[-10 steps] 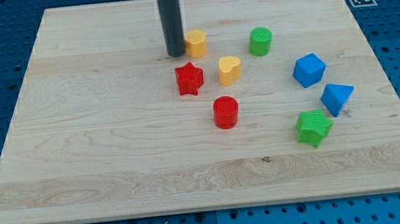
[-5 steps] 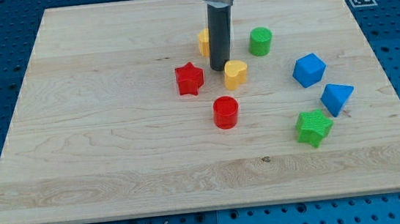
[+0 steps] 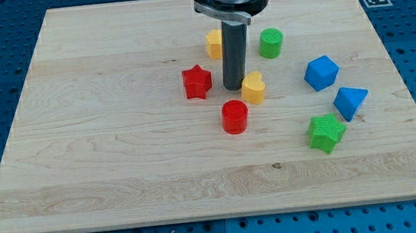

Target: Slide the yellow heart down and right

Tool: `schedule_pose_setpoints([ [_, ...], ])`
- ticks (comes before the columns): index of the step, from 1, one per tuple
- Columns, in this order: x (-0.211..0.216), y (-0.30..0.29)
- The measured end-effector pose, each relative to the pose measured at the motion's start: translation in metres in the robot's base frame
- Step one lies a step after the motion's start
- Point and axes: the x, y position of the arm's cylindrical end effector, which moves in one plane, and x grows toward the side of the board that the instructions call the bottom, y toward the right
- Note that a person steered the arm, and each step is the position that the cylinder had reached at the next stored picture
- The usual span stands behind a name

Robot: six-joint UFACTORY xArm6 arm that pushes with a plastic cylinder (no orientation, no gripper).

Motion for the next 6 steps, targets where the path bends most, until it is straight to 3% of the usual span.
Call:
schedule_pose_setpoints([
  [6,0.048,0.027],
])
